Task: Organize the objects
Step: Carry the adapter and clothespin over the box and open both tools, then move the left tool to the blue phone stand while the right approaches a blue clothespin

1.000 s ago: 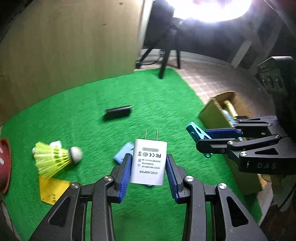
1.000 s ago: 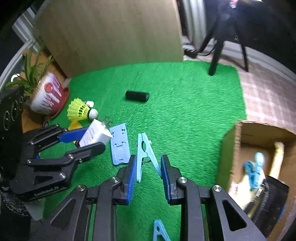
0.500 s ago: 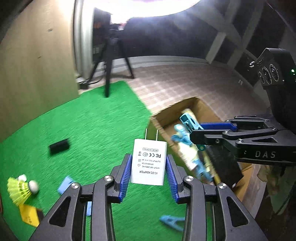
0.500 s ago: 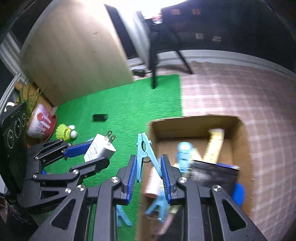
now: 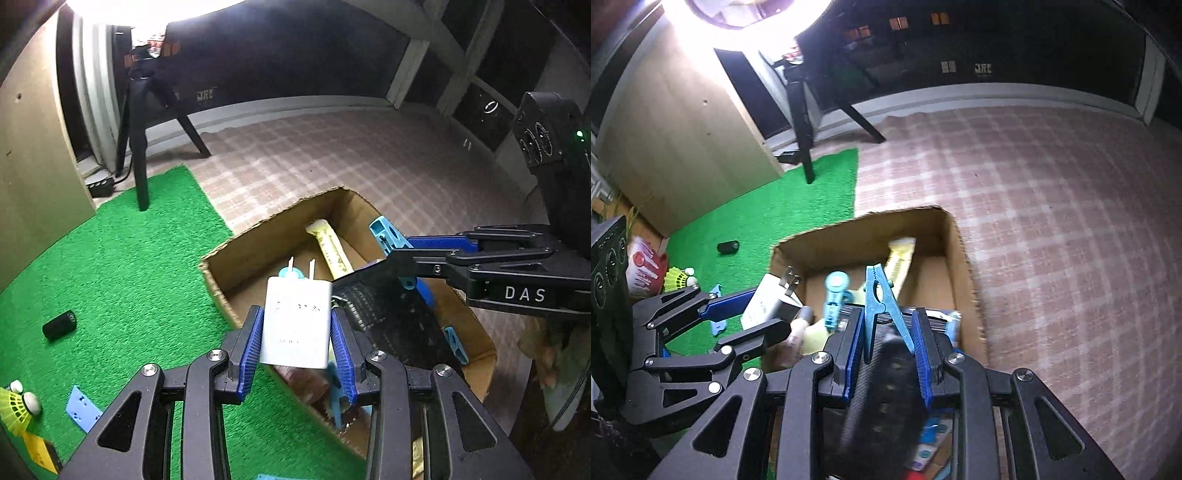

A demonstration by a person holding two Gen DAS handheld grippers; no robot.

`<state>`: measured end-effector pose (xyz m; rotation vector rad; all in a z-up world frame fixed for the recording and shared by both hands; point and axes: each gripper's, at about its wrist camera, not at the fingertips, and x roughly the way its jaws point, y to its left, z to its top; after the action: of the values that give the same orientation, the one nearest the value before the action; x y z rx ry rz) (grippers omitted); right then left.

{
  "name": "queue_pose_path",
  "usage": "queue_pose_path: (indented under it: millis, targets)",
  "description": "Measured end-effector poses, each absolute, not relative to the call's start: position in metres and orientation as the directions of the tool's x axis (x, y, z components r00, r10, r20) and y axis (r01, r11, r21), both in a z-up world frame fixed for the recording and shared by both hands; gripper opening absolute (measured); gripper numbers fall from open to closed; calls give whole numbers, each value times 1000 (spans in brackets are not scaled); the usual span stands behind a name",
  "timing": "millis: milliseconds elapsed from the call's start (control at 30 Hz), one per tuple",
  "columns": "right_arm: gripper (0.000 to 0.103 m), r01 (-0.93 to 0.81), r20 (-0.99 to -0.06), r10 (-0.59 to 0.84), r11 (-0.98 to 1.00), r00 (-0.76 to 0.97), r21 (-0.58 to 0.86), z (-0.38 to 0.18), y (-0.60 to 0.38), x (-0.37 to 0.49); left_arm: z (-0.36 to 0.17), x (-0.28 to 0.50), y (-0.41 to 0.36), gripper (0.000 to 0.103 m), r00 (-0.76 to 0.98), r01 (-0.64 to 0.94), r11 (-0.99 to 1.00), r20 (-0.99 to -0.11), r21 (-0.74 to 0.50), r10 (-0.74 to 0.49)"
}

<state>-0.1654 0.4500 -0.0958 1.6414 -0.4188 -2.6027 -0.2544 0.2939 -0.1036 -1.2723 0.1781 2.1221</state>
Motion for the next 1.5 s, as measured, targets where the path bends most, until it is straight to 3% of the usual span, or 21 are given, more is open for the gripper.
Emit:
queue_pose_path:
  millis: [600,633,767,1167,1500]
  targets:
    - [24,-105,-891,-147,-972,-429,211,-102,457,-166,-105,-252,308,39,-324,-583,-790,-837,-191,441]
    - [26,-111,-891,-127,-975,-436,193,-100,457,-165,-104,-253,307,40,-324,-572,-798,-841,-190,433]
    - [50,-136,-883,-92,-976,-460,173,-93,459,-162,-100,-255,300,48,-334,-553,-809,-837,-200,434]
    - [50,-90,-858,-146,-972,-492,217,-77,430,-168,-94,-250,244,48,-377,-479,-858,-840,-184,391]
    - [50,39,-849,-260,-961,-460,273,-76,353,-181,-104,-243,140,48,-396,-337,-928,-871,-159,292]
